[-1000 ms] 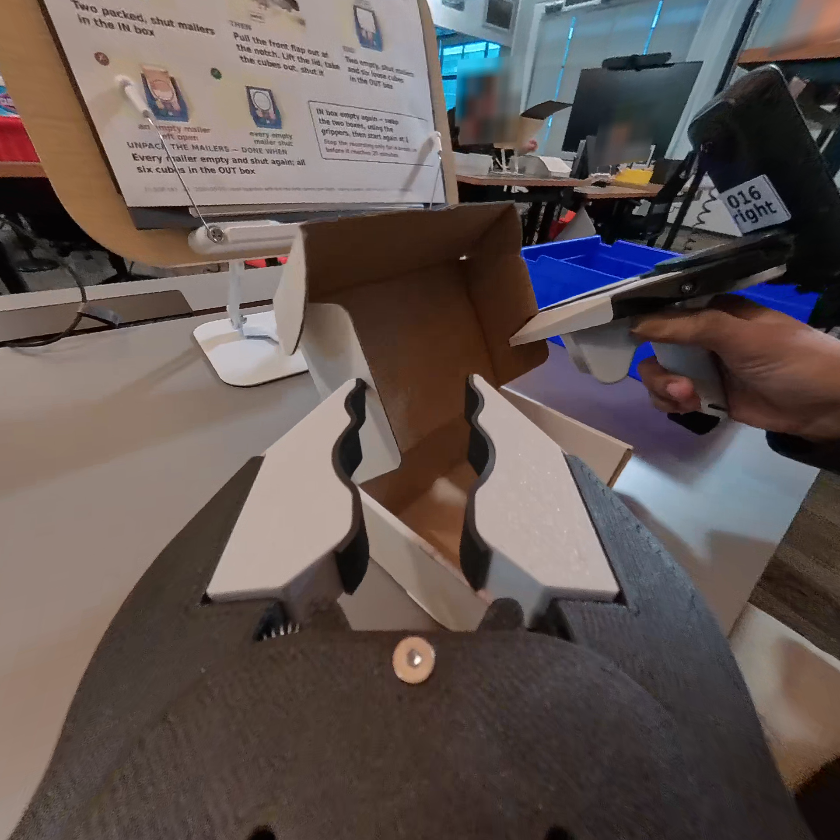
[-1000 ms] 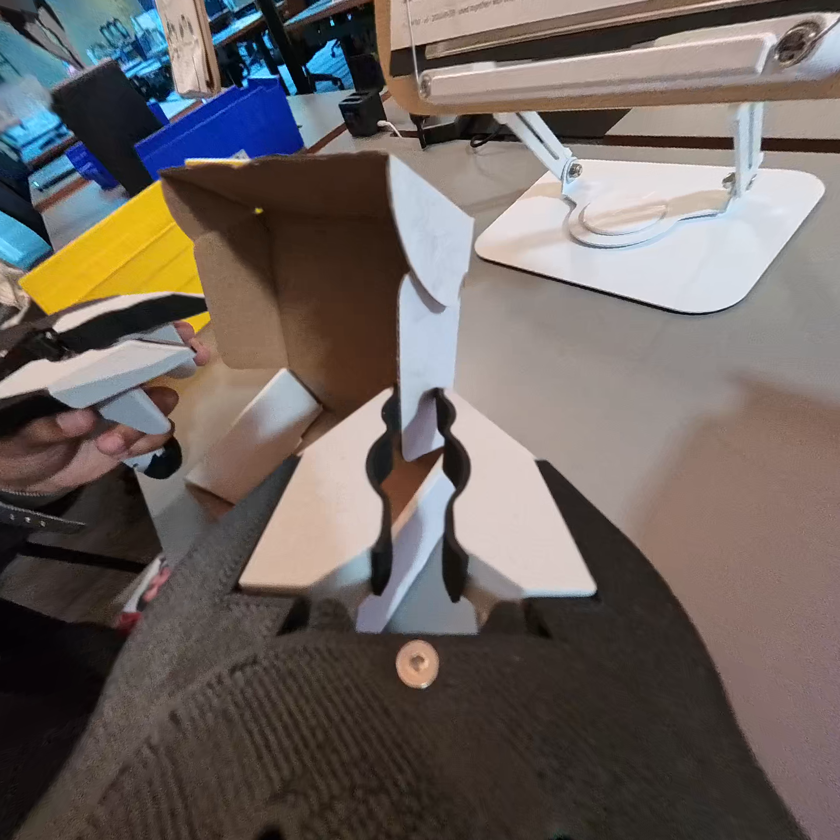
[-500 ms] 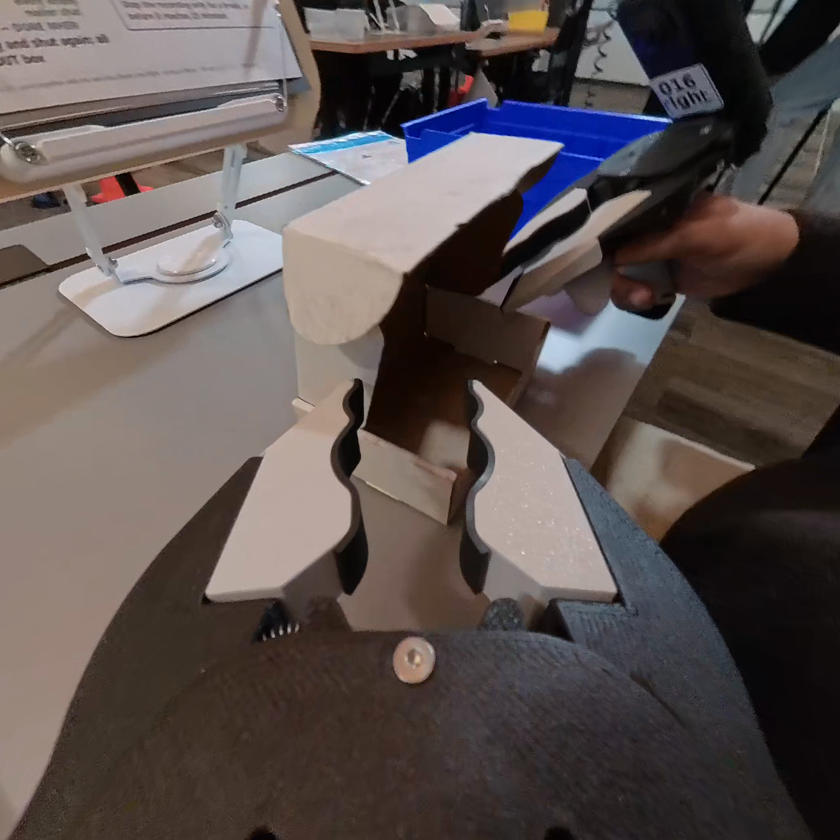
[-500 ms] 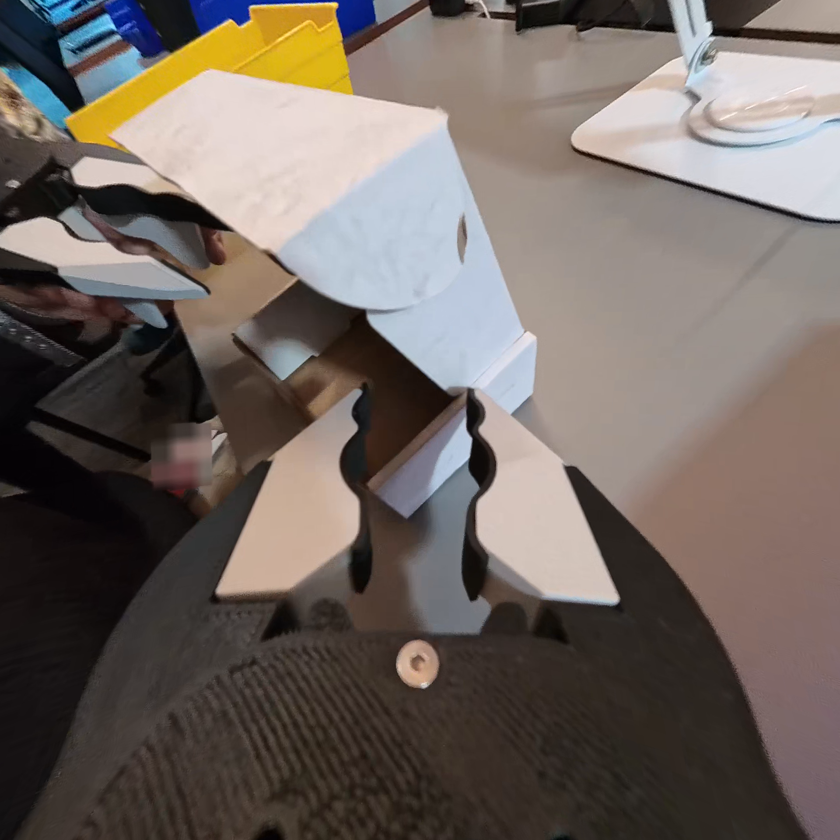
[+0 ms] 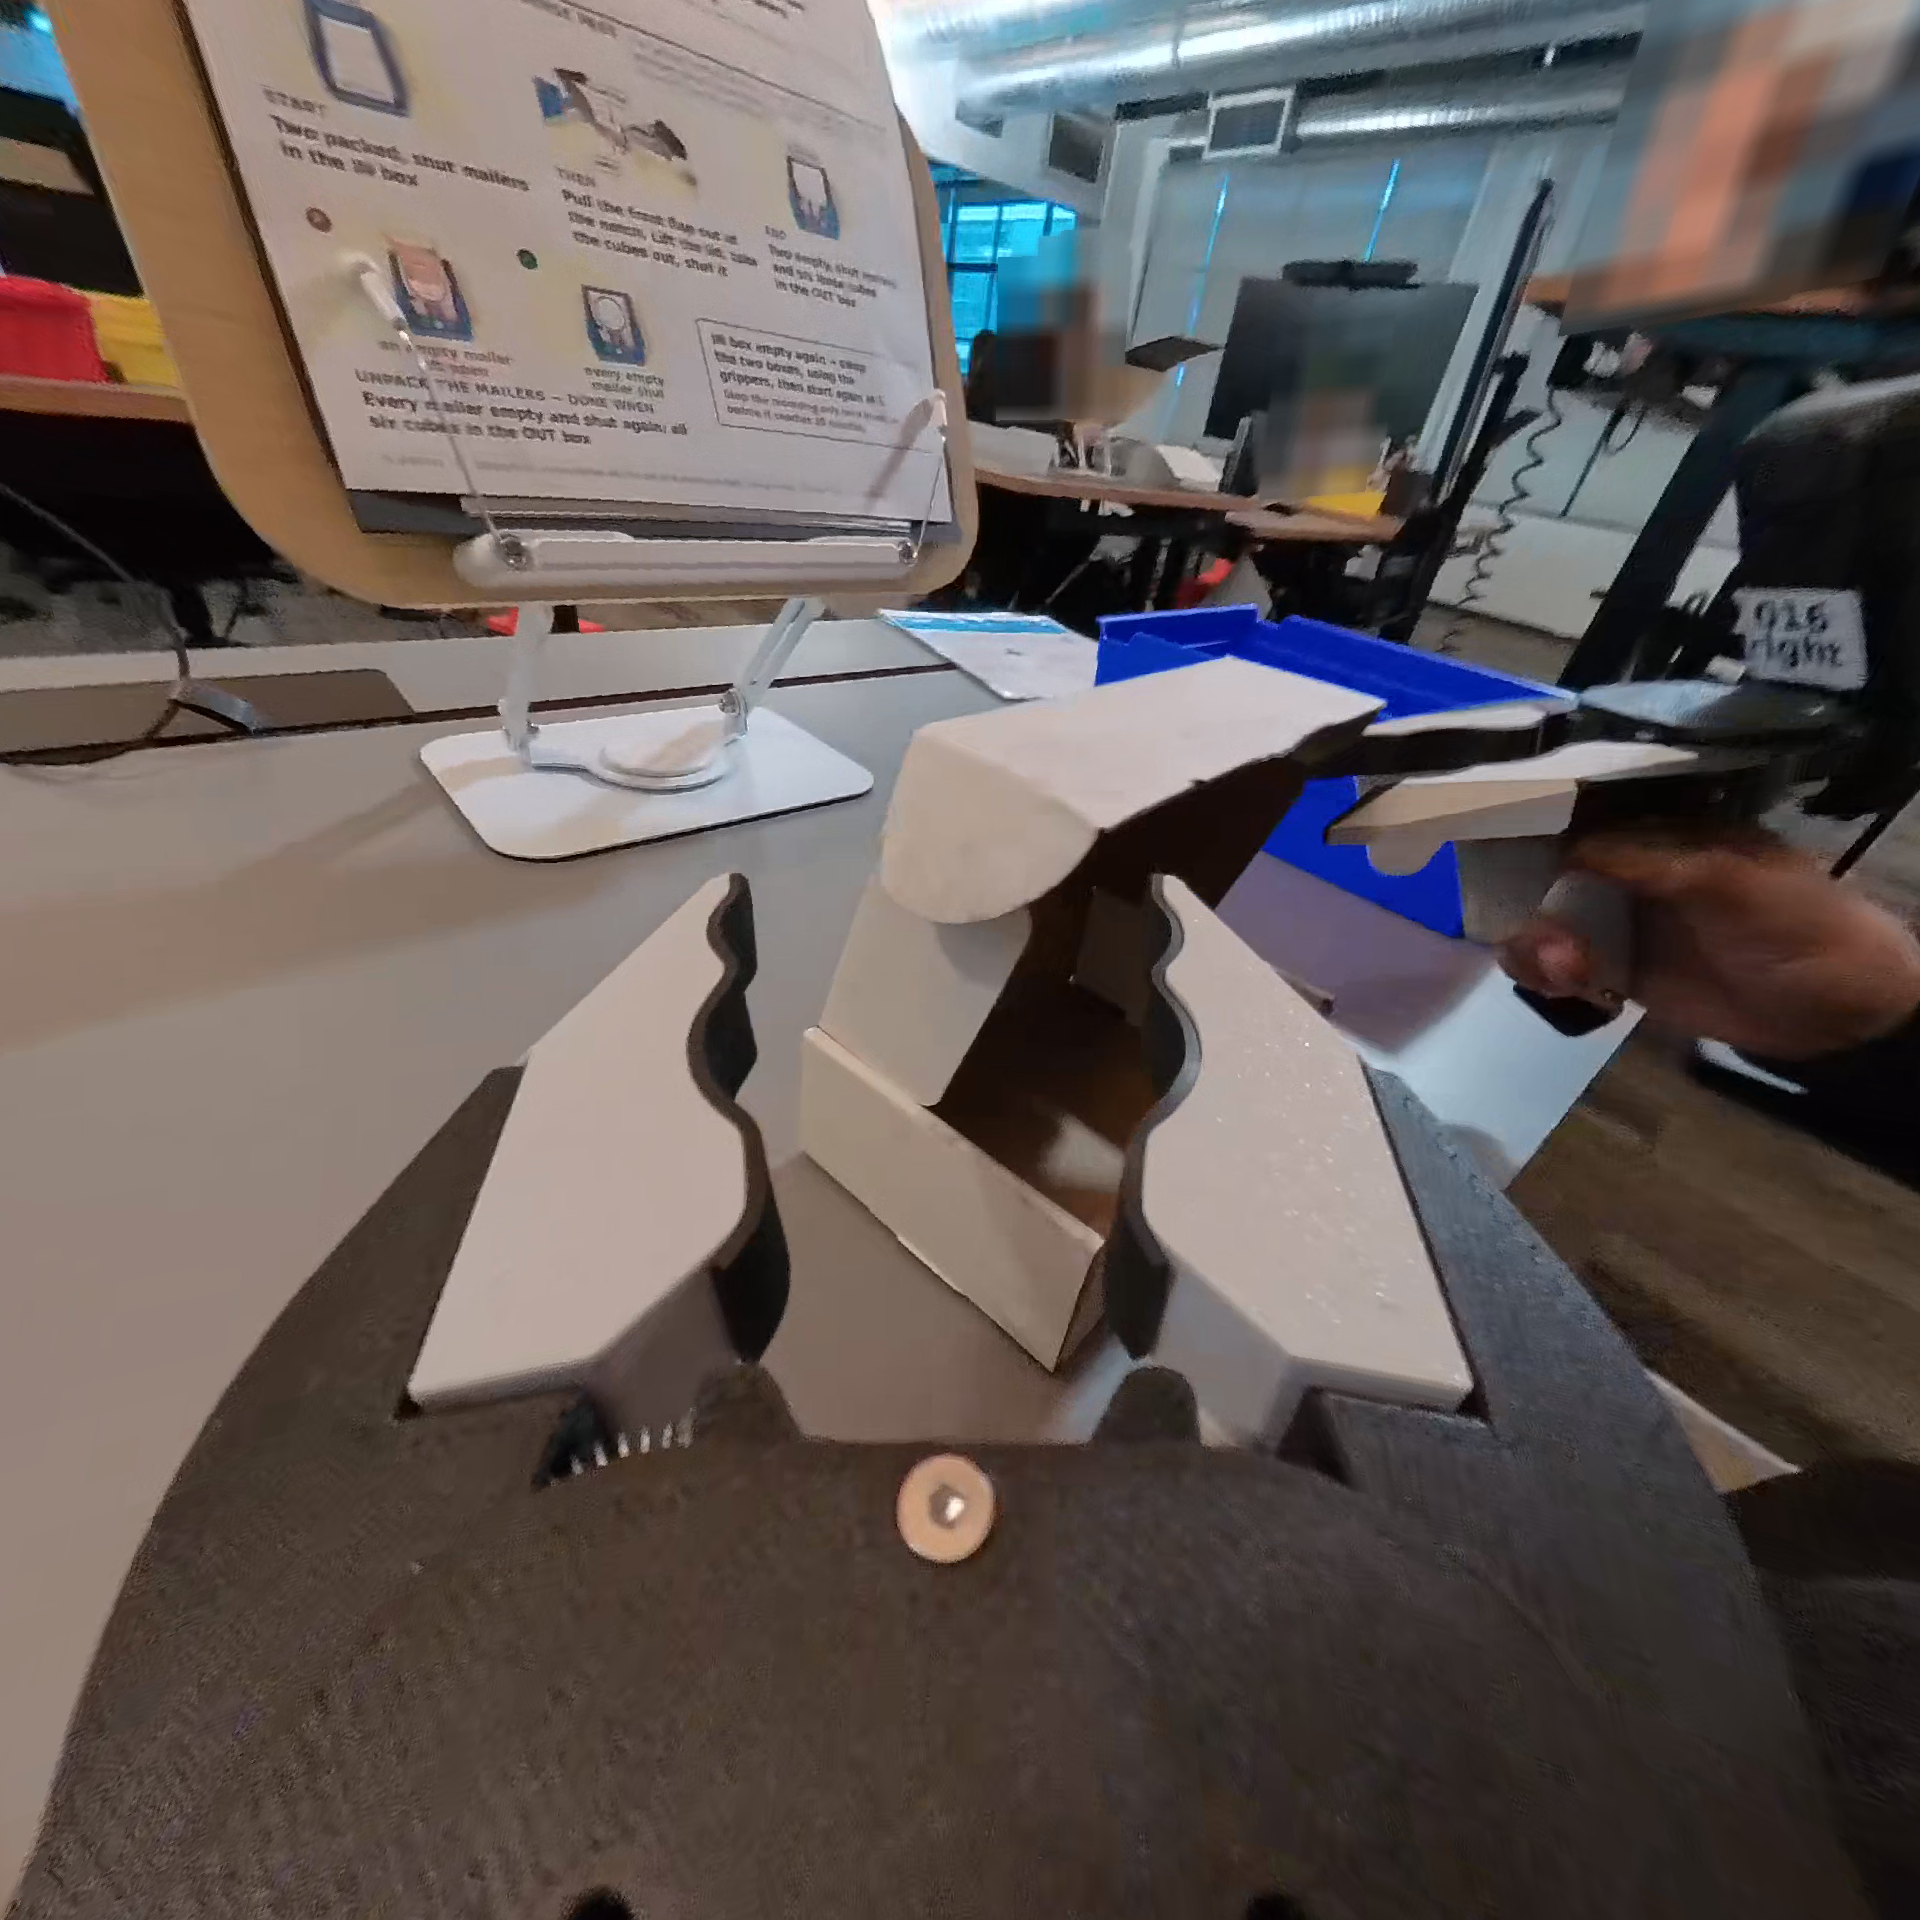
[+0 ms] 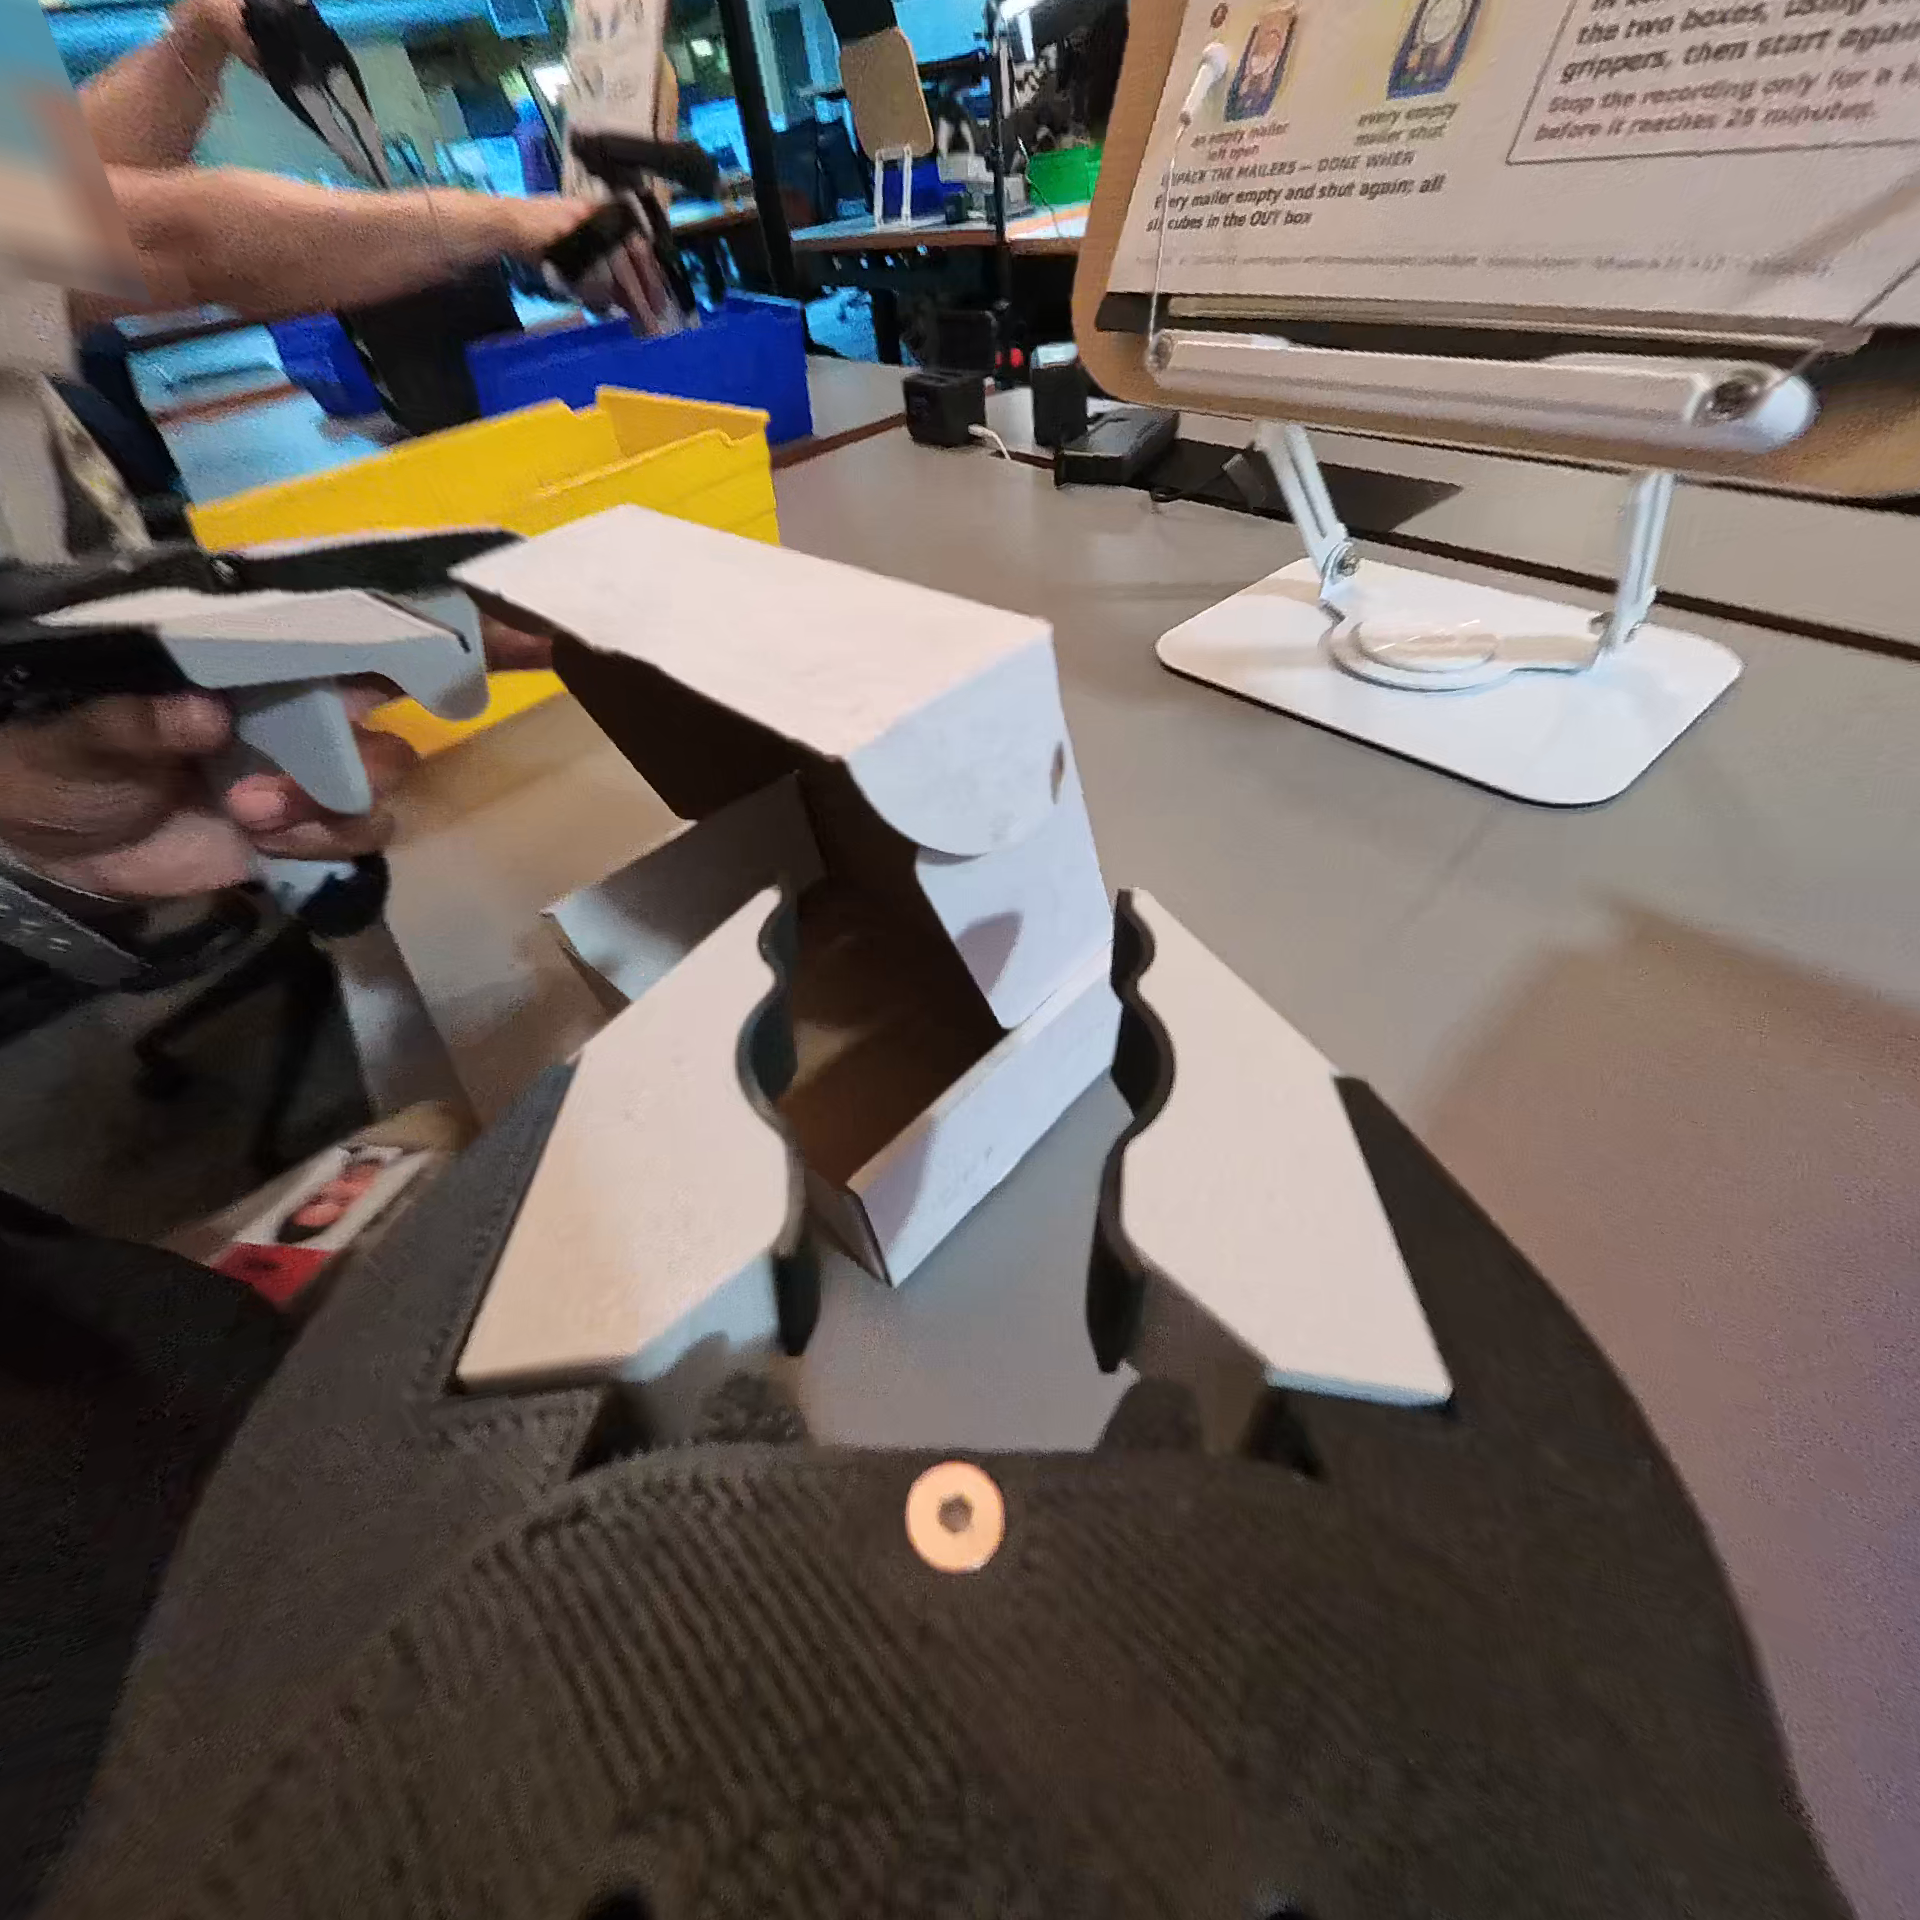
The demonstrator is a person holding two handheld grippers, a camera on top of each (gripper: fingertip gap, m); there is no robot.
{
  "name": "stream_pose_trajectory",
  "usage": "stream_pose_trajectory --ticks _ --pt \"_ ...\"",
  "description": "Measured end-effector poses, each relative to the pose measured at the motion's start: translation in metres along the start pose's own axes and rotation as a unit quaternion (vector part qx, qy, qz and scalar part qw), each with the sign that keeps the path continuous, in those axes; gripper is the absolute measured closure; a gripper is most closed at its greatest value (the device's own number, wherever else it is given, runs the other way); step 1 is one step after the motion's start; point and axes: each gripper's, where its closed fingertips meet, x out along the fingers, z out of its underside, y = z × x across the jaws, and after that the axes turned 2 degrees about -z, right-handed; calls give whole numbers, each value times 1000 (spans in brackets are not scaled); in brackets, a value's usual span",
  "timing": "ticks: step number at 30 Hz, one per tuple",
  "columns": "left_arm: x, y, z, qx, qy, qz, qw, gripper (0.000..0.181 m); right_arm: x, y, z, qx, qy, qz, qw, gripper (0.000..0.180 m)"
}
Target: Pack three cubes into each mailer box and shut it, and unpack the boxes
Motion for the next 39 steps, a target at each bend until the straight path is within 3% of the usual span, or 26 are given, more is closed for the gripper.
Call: stream_pose_trajectory --ticks 5,9,18,23,26,34,39 --pt "14 14 13 49 -19 -13 999 109 14 0 10 -54 -35 33 997 128" --pt "24 23 19 37 -32 -2 999 120 22 -10 13 -29 -35 1 999 134" --pt "15 31 37 48 -75 30 996 125 19 -18 32 20 -64 -37 997 145" --pt "12 33 54 108 -120 38 986 121 17 -17 42 0 -90 -37 995 142" --pt "10 33 61 128 -142 41 981 114 14 -21 44 -7 -96 -49 994 131" --pt "3 29 41 123 -96 34 987 110 -2 -16 32 -31 -72 -38 996 123" --pt "-2 30 31 141 -60 23 988 122 -12 -20 21 -136 -54 12 989 133"
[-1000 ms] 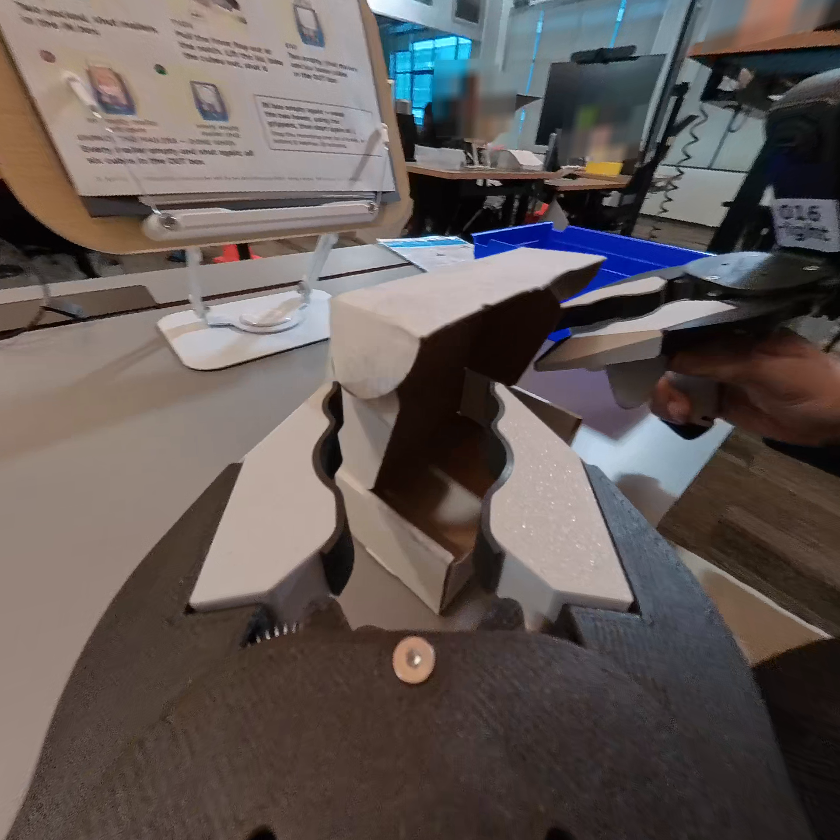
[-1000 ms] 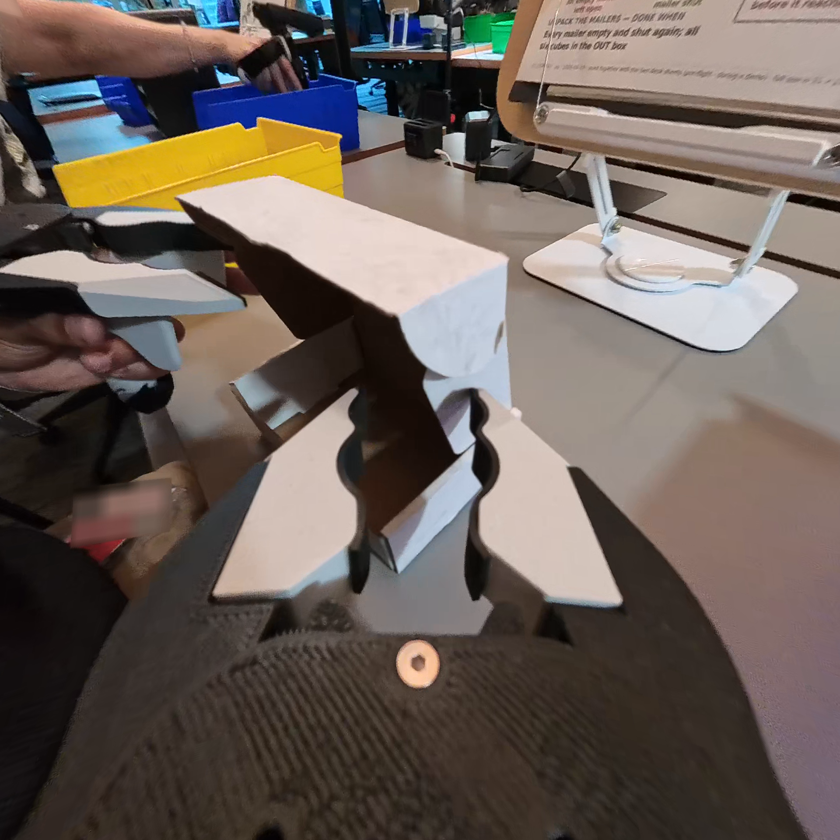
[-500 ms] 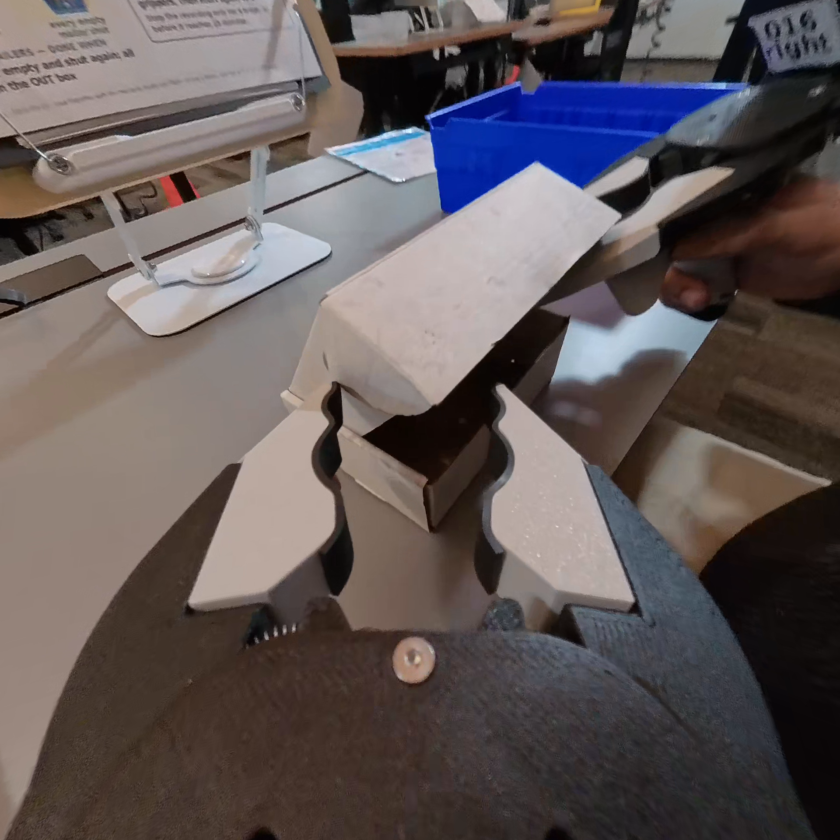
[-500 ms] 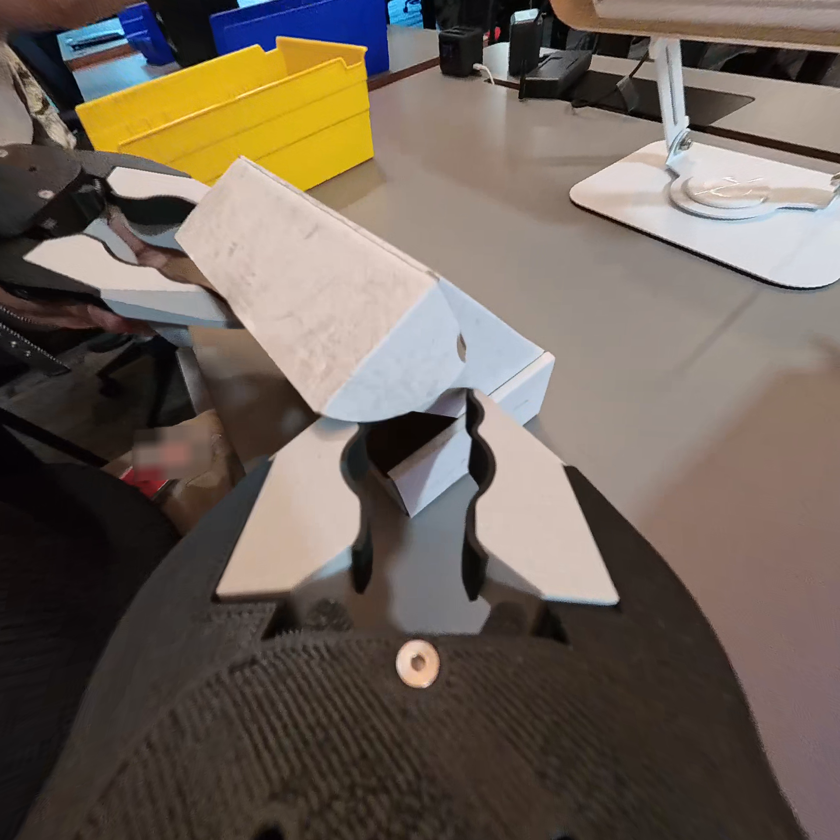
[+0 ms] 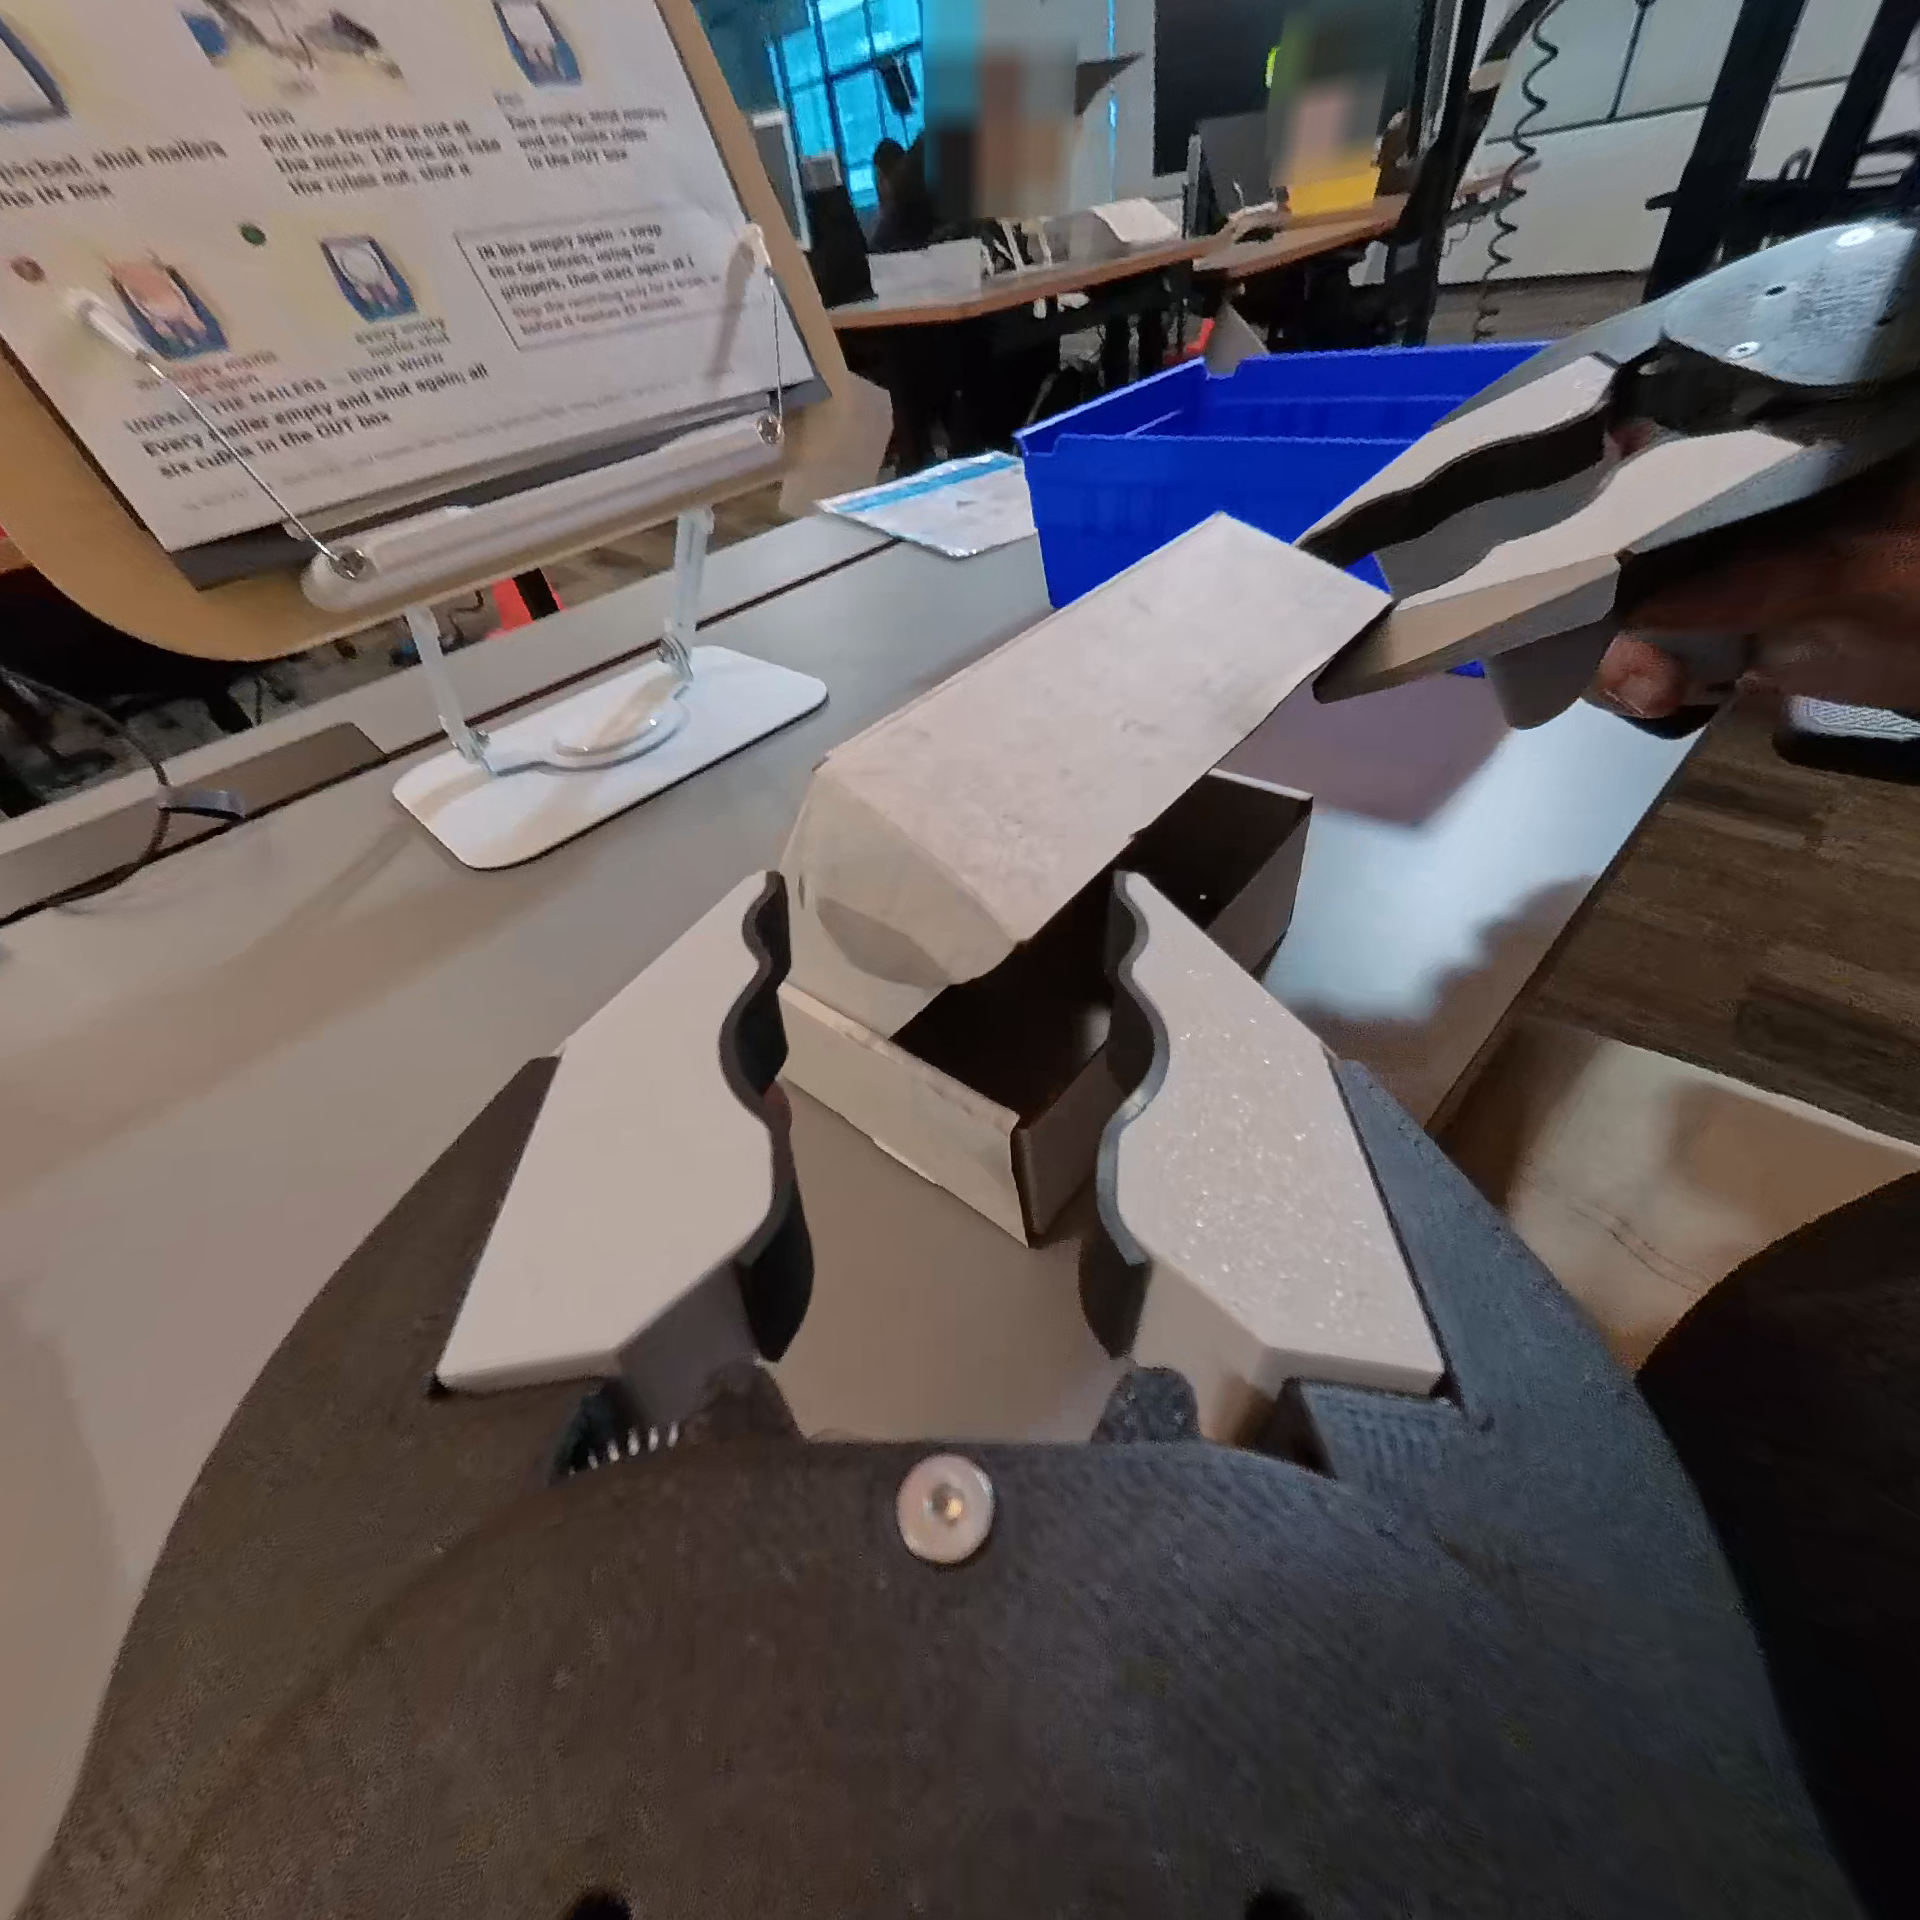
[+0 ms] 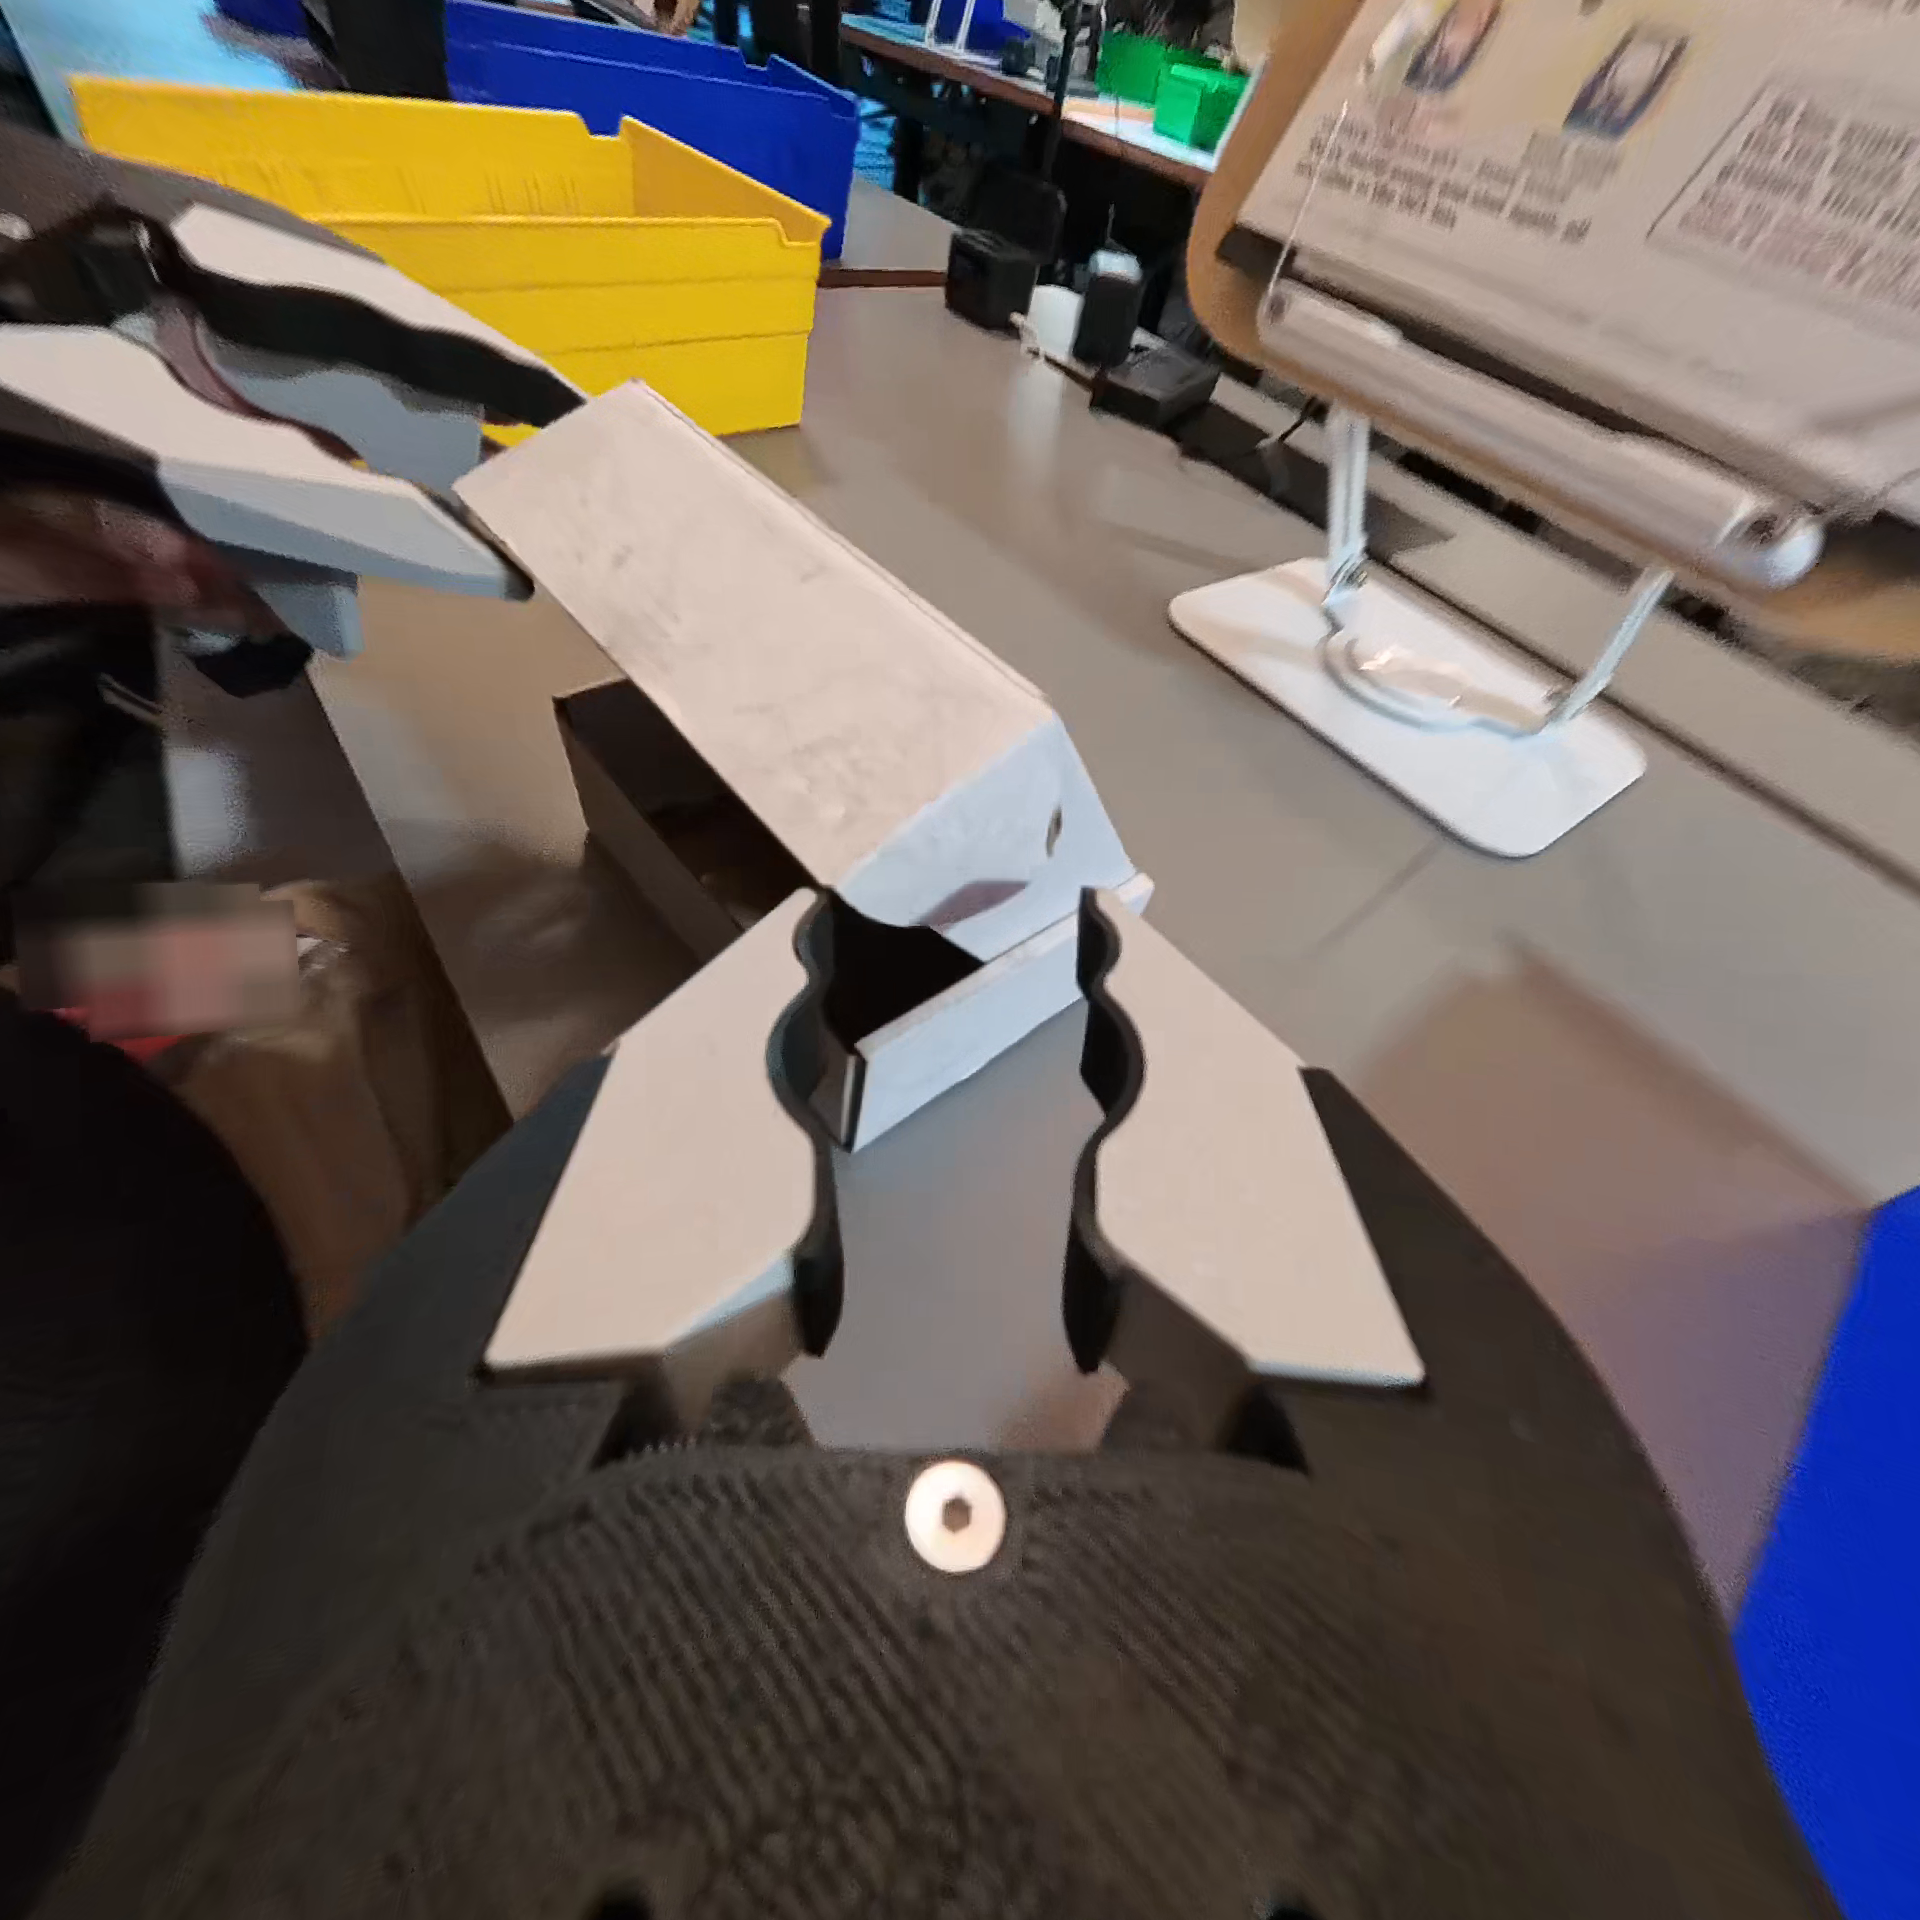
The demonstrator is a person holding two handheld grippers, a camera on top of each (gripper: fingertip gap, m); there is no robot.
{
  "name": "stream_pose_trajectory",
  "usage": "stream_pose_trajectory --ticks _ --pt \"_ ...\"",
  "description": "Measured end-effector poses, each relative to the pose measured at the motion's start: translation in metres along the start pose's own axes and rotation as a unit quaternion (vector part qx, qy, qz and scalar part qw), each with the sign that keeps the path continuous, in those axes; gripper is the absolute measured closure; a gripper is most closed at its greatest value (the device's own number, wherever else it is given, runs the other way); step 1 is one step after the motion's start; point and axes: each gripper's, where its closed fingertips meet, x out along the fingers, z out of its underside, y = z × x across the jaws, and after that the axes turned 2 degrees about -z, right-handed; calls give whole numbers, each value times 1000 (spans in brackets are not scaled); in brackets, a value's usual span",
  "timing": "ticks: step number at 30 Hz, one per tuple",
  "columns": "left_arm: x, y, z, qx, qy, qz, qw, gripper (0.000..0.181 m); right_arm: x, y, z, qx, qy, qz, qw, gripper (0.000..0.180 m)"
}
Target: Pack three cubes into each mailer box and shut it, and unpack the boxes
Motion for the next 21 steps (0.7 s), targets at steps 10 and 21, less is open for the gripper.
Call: stream_pose_trajectory --ticks 10,21 --pt "-6 7 -2 39 3 -20 999 138 0 -13 -5 -168 -53 85 981 166" --pt "2 3 20 66 -46 -45 996 115 -14 -11 -26 74 2 4 997 175"
